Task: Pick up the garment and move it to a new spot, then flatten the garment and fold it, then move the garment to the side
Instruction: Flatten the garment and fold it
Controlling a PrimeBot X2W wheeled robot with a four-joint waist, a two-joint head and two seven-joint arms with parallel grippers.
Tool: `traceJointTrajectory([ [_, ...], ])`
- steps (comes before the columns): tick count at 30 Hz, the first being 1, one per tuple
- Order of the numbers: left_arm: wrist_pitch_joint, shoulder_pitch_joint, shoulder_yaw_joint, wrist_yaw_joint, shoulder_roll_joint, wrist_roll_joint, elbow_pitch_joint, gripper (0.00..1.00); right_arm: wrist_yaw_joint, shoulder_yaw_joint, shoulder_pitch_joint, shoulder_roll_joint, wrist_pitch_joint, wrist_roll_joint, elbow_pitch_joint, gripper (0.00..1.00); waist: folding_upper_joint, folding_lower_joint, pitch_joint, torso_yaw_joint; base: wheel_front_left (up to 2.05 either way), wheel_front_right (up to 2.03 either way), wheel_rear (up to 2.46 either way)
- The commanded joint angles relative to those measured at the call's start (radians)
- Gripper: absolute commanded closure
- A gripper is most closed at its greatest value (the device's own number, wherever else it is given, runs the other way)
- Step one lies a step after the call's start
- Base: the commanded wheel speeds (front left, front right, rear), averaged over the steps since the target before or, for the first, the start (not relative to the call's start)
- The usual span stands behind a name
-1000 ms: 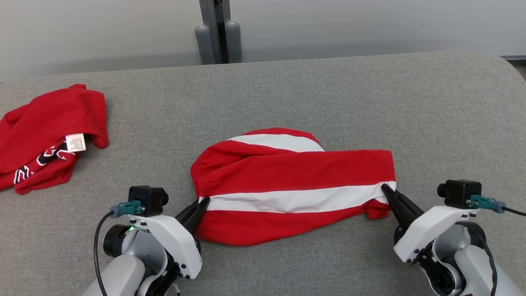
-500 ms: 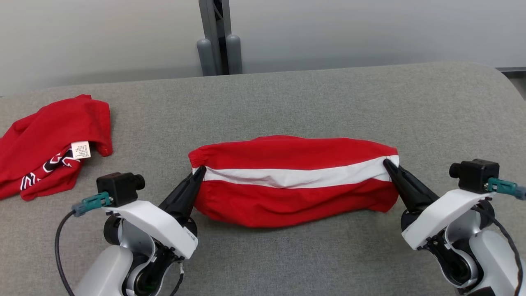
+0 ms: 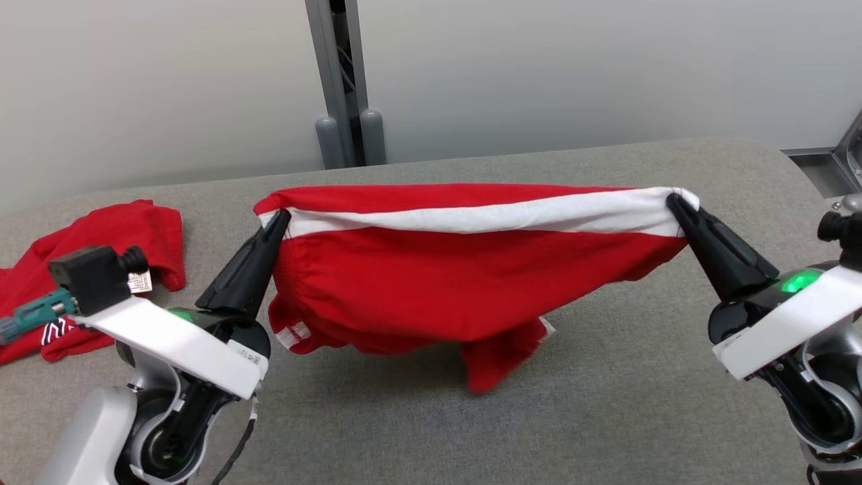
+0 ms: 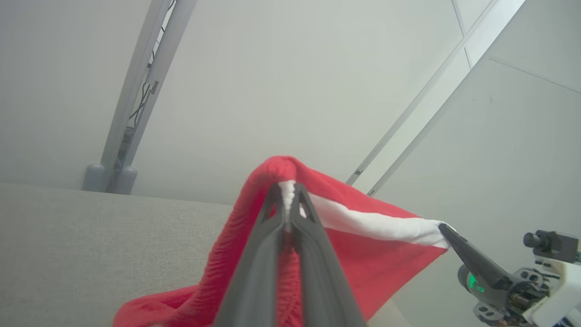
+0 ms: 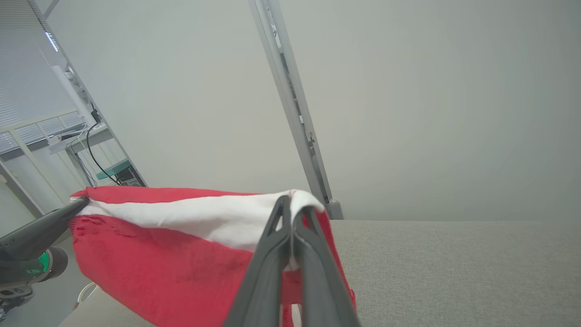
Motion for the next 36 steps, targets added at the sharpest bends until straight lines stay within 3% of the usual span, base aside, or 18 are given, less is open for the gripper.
traceJointTrajectory([
  [1,0.024,-0.010,0.022,0.016,0.021,-0.021,-0.052,1.00,0.000,-0.024,0.000,-0.009,0.029,0.016,-0.052,1.00,0.0000,0.0000,-0.015,-0.003,0.00,0.00,0.00],
  [8,0.117,-0.096,0.072,0.073,0.049,-0.097,-0.181,1.00,0.000,-0.101,-0.043,0.003,0.104,0.028,-0.170,1.00,0.0000,0.0000,-0.031,0.000,0.00,0.00,0.00],
  [12,0.183,-0.184,0.081,0.110,0.068,-0.118,-0.184,1.00,0.000,-0.124,-0.098,0.028,0.150,0.002,-0.178,1.00,0.0000,0.0000,-0.024,0.002,0.00,0.00,0.00],
  [17,0.242,-0.312,0.053,0.136,0.084,-0.091,-0.066,1.00,0.000,-0.099,-0.207,0.075,0.186,-0.029,-0.099,1.00,0.0000,0.0000,0.026,-0.004,0.00,0.00,0.00],
  [21,0.273,-0.452,0.013,0.136,0.083,-0.042,0.068,1.00,0.000,-0.082,-0.362,0.127,0.162,-0.068,0.048,1.00,0.0000,0.0000,0.101,-0.021,0.00,0.00,0.00],
  [25,0.255,-0.629,-0.015,0.115,0.073,0.029,0.199,1.00,0.000,-0.072,-0.573,0.180,0.063,-0.138,0.233,1.00,0.0000,0.0000,0.184,-0.049,0.00,0.00,0.00],
  [29,0.170,-0.804,-0.018,0.081,0.052,0.106,0.329,1.00,0.000,-0.065,-0.771,0.221,-0.077,-0.190,0.390,1.00,0.0000,0.0000,0.253,-0.078,0.00,0.00,0.00],
  [33,0.064,-0.922,-0.003,0.014,0.031,0.136,0.446,1.00,0.000,-0.054,-0.890,0.250,-0.197,-0.183,0.486,1.00,0.0000,0.0000,0.324,-0.106,0.00,0.00,0.00],
  [36,0.001,-0.935,0.000,-0.039,0.017,0.136,0.528,1.00,0.000,0.002,-0.888,0.261,-0.239,-0.150,0.513,1.00,0.0000,0.0000,0.371,-0.124,0.00,0.00,0.00],
])
